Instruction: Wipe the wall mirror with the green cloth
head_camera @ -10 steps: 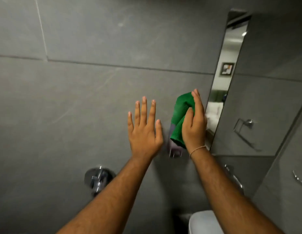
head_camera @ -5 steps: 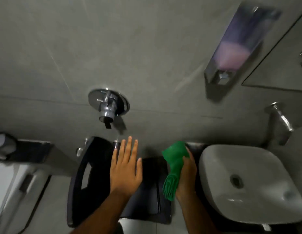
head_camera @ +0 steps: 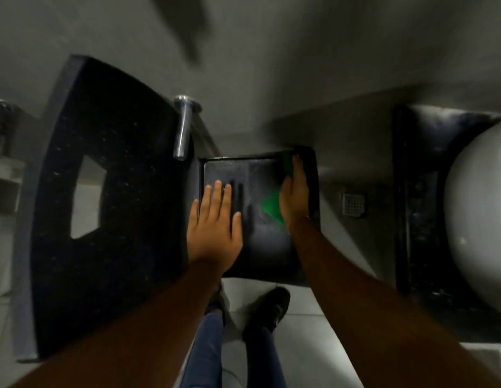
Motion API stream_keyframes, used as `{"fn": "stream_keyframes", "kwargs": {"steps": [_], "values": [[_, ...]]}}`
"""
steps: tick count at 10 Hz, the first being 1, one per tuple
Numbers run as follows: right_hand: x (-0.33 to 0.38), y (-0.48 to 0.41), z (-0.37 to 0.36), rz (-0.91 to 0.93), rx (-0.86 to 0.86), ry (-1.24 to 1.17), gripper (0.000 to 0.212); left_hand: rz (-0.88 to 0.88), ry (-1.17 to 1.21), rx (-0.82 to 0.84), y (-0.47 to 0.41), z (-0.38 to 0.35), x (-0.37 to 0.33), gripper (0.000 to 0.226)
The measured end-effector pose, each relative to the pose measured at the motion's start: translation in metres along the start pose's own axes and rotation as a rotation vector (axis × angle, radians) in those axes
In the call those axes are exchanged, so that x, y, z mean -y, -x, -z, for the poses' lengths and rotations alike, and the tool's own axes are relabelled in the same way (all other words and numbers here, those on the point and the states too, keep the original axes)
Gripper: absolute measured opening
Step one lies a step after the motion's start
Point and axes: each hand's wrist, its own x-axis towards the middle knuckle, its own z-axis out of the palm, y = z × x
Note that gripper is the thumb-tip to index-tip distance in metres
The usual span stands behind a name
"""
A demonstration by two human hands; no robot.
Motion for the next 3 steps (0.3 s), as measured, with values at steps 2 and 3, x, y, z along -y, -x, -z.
{"fn": "stream_keyframes", "kwargs": {"steps": [2,3], "values": [[-0.048,-0.014,-0.069,0.254,0.391,0.740,0.069,0.006,-0.072,0.124,-0.015,-0.045,0.034,0.075],[-0.049,-0.013,-0.074,0.266,0.391,0.799,0.077,-0.002,-0.096,0.119,-0.019,-0.049,0.037,0.075]]}}
